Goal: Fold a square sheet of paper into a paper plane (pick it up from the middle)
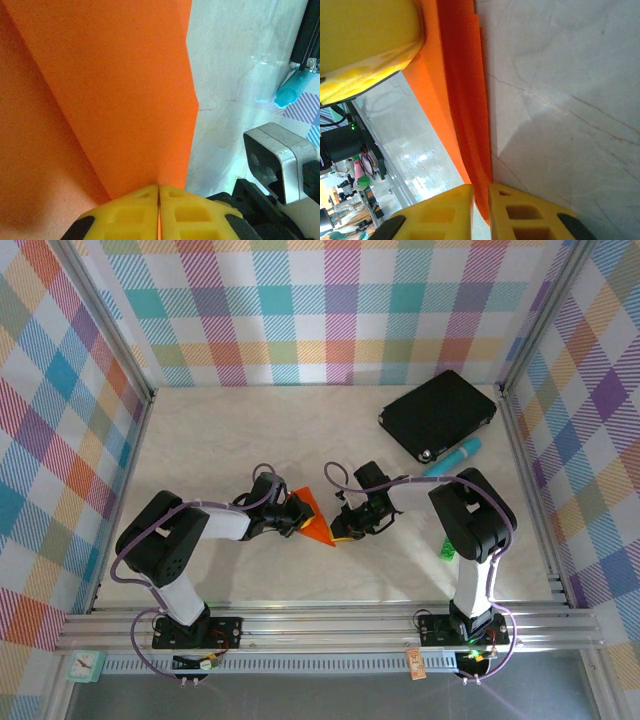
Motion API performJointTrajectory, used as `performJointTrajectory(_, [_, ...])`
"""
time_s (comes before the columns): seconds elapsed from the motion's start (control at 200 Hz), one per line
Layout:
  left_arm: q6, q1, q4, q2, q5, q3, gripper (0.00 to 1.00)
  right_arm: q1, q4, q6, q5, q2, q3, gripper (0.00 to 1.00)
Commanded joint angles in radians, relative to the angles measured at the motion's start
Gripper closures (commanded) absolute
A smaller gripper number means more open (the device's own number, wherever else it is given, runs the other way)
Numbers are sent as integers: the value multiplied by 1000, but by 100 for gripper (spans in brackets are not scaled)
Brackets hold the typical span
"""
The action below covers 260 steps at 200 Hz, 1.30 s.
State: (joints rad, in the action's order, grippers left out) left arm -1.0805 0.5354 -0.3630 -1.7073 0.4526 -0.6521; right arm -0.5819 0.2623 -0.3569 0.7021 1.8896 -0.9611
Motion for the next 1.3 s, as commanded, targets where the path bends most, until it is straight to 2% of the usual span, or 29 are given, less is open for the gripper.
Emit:
performJointTrajectory(0.0, [12,5,37,-15,-1,-24,91,4,49,18,-21,40,-1,83])
performJointTrajectory(1.295, [35,5,88,-61,-7,-44,90,4,112,13,-39,58,-34,83])
